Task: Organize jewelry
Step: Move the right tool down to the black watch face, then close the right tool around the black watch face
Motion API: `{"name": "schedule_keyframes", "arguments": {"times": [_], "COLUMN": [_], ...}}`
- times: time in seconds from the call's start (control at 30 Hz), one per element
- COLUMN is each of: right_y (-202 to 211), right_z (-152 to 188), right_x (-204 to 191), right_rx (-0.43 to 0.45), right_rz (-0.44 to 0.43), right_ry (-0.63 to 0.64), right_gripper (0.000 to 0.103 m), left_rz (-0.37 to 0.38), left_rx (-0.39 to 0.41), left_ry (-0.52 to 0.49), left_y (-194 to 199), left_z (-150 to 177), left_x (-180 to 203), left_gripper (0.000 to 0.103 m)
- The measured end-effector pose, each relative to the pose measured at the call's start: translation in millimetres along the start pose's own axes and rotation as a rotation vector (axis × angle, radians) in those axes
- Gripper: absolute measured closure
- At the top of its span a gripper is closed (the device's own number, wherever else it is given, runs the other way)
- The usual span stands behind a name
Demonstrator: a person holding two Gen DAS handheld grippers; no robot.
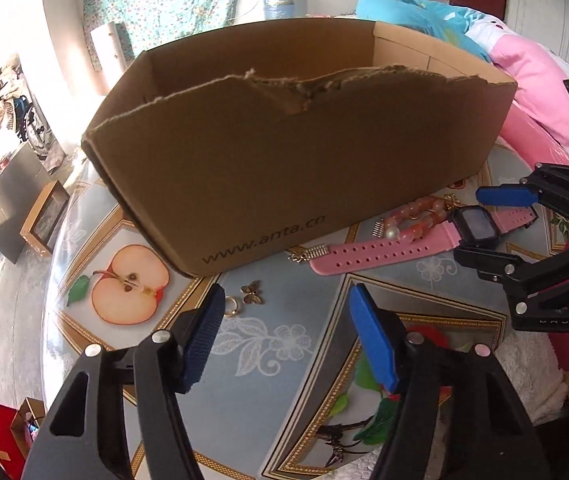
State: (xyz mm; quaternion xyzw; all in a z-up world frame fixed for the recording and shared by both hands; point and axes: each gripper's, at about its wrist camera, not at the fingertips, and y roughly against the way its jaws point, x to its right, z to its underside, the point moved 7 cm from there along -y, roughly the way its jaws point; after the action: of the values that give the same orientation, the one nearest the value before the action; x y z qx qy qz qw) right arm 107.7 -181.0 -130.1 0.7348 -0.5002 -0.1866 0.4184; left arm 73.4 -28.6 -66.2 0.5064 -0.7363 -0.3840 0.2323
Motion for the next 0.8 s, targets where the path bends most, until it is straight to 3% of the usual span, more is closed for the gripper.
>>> {"name": "schedule_keyframes", "arguments": {"times": [0.03,0.37,0.57,0.8], "right_y": [-1,16,12,22], "right_z": [-1,17,11,-18], "right_x": [1,-10,7,46], "right_rx": [-0.006,-0.109,-0.150,-0.110], "right_rz": [-0.006,-0.030,-0.119,-0.215], "right_ry": [-0.005,0.123,0.058,-0.061], "right_gripper": [0.052,0.053,0.053,0.053], "left_rz": [0.012,0.104,0.135,0.126], "left_rx": [0.009,0.099,0.139,0.169], "left_ry": [-0.012,-0.077,-0.194,-0.247], "left_y": [-1,17,23,28], "left_z": [0,8,5,-1], "left_x": [1,22,47,65], "left_gripper": [0.043,0.044,0.044,0.044]}}
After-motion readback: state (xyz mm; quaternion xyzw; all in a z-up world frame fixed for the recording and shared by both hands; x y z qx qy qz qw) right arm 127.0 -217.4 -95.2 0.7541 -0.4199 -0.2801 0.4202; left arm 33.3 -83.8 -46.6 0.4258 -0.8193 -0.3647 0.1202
